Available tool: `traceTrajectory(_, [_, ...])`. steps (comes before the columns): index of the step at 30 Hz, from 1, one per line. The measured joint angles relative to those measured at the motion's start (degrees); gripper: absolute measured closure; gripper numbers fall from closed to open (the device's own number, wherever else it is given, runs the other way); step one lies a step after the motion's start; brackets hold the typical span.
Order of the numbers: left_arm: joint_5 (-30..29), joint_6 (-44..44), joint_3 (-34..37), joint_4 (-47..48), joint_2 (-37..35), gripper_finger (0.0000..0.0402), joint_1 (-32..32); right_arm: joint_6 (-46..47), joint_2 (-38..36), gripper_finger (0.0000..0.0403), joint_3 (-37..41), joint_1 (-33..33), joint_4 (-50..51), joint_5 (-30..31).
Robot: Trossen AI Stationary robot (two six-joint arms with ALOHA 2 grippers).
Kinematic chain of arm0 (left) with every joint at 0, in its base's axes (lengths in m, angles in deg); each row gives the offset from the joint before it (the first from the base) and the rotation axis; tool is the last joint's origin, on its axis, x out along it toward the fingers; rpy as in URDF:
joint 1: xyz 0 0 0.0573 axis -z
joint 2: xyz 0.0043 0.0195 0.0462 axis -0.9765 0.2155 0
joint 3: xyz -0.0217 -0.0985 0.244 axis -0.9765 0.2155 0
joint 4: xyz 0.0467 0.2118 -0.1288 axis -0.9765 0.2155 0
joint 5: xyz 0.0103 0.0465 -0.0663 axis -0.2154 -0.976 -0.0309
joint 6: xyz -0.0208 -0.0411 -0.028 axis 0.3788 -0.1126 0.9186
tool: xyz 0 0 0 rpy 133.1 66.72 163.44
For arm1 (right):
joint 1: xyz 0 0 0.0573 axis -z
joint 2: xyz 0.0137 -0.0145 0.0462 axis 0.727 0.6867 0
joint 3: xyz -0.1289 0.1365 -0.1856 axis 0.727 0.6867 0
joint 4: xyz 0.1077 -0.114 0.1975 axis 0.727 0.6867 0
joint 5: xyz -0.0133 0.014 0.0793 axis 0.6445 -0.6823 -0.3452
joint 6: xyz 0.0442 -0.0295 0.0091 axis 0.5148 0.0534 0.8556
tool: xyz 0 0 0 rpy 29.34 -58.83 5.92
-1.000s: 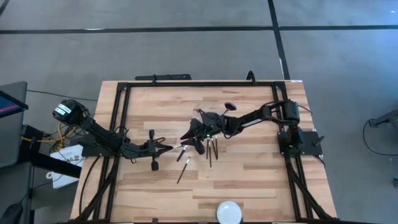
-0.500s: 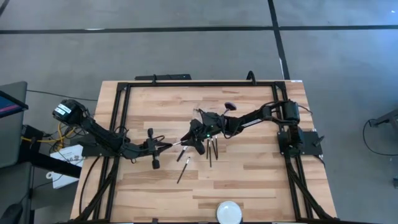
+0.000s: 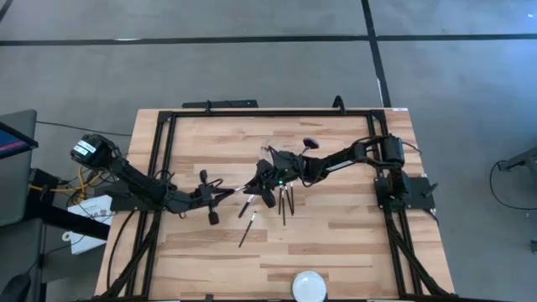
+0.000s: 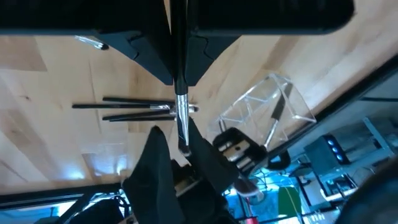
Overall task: Put items in baskets/containers
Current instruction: Put the black eyeshadow brush into the transparent organizer
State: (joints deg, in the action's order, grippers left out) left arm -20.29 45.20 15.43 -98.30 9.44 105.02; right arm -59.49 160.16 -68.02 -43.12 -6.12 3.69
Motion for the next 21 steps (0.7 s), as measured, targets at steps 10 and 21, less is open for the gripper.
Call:
traceTrajectory(10, [1.33, -1.66, -0.51, 0.06, -0.01, 0.0381, -0.37, -0.44, 0.00, 0.0317, 0.00, 0.12, -0.01, 0.37])
traceTrajectory(21, [1.64, -1.66, -0.48, 0.06, -0.01, 0.0381, -0.37, -0.46, 0.00, 0.0317, 0.00, 0.28, -1.09, 0.35])
